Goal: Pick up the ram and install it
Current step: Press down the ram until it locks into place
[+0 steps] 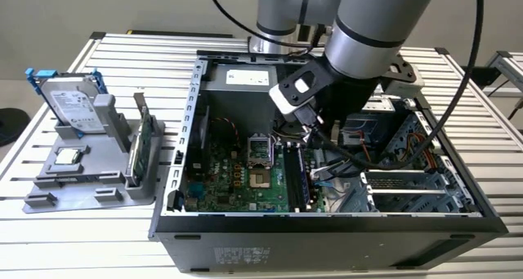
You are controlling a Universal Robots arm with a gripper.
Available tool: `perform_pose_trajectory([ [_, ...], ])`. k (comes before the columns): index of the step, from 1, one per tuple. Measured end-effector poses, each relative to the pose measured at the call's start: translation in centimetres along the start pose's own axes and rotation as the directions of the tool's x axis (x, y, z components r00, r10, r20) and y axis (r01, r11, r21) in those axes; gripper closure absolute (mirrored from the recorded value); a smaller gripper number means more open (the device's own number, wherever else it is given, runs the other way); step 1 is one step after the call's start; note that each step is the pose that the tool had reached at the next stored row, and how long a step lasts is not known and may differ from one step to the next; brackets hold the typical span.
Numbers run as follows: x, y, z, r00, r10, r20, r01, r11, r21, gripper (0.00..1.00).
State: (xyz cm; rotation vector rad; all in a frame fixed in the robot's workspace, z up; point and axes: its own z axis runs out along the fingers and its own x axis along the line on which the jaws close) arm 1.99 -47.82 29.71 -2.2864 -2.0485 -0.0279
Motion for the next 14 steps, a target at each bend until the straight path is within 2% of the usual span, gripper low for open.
perform_pose_trajectory([
  [5, 0.13, -0.08, -2.05, 1.0, 0.0, 0.0001, 0.0, 1.0, 0.0, 1.0],
  [14, 0.14, -0.09, -2.3, 1.0, 0.0, 0.0008, 0.0, 1.0, 0.0001, 1.0],
])
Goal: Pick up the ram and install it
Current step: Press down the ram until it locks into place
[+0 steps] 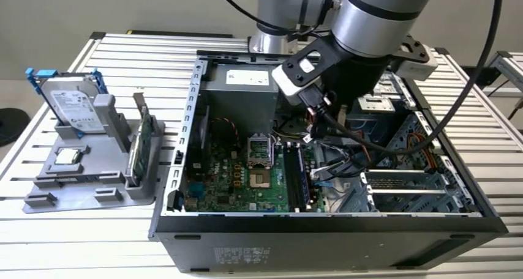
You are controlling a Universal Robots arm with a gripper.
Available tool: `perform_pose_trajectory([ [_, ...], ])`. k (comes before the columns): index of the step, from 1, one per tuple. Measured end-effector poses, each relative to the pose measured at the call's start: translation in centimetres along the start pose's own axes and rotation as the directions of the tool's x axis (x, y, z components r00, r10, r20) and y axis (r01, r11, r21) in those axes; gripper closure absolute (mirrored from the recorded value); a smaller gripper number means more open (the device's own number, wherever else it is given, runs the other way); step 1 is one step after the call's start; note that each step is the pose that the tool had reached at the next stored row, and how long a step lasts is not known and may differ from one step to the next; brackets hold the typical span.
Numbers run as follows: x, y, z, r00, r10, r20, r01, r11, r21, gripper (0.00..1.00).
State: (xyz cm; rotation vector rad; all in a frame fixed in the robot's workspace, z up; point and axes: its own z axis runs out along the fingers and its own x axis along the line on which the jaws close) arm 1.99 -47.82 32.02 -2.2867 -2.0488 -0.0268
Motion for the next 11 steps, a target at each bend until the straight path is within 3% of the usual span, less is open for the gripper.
perform_pose_trajectory([
  [11, 0.01, -0.01, -0.15, 1.0, 0.0, -0.0009, 0.0, 1.0, -0.002, 1.0],
])
